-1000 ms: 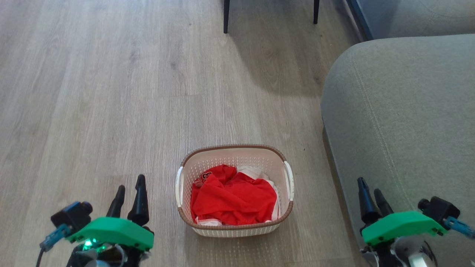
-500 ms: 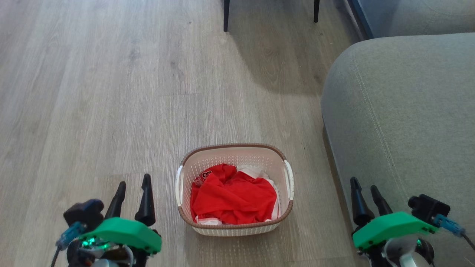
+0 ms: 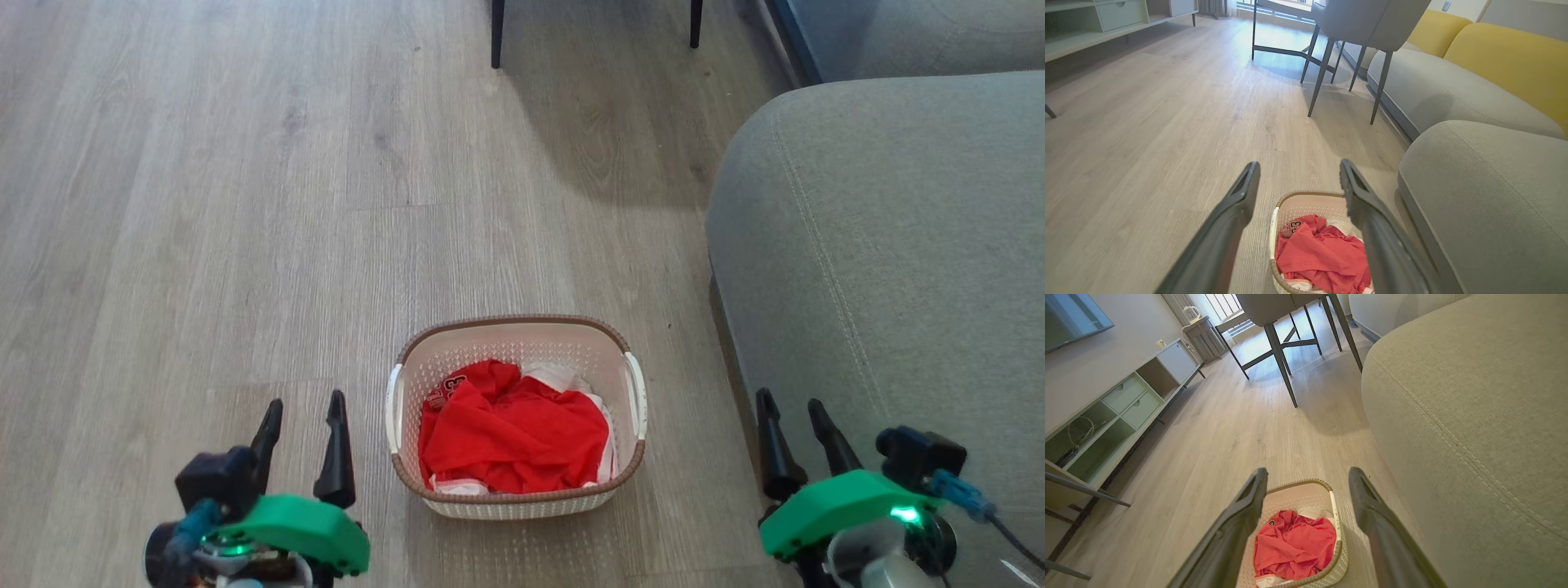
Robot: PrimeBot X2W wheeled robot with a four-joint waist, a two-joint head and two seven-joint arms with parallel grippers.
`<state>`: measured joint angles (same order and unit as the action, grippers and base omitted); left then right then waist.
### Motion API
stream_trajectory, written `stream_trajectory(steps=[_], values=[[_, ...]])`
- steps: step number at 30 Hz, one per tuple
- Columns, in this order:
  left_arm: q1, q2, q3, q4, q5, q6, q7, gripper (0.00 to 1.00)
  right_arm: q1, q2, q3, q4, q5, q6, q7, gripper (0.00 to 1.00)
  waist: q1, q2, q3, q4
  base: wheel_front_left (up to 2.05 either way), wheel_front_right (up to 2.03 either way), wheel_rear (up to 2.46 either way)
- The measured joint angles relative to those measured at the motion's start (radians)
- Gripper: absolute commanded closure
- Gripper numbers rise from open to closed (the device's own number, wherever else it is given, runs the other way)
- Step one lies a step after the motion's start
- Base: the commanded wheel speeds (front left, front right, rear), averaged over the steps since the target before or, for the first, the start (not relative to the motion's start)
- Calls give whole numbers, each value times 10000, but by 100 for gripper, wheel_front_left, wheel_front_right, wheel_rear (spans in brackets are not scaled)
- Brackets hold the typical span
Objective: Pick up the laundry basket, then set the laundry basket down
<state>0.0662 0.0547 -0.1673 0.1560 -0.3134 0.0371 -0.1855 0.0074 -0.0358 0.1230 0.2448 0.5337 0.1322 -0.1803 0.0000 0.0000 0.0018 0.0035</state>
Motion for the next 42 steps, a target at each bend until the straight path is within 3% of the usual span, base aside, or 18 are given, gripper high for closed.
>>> stream_trajectory(steps=[24,42], values=[[114,27,-307,-169,2690,247,-665,0,-14,-36,583,-155,-2389,0,-683,0,0,0,19,-9,0,0,0],[179,23,-238,-127,2690,238,-665,0,-40,-42,600,-173,-2441,0,-683,0,0,0,99,-22,0,0,0]])
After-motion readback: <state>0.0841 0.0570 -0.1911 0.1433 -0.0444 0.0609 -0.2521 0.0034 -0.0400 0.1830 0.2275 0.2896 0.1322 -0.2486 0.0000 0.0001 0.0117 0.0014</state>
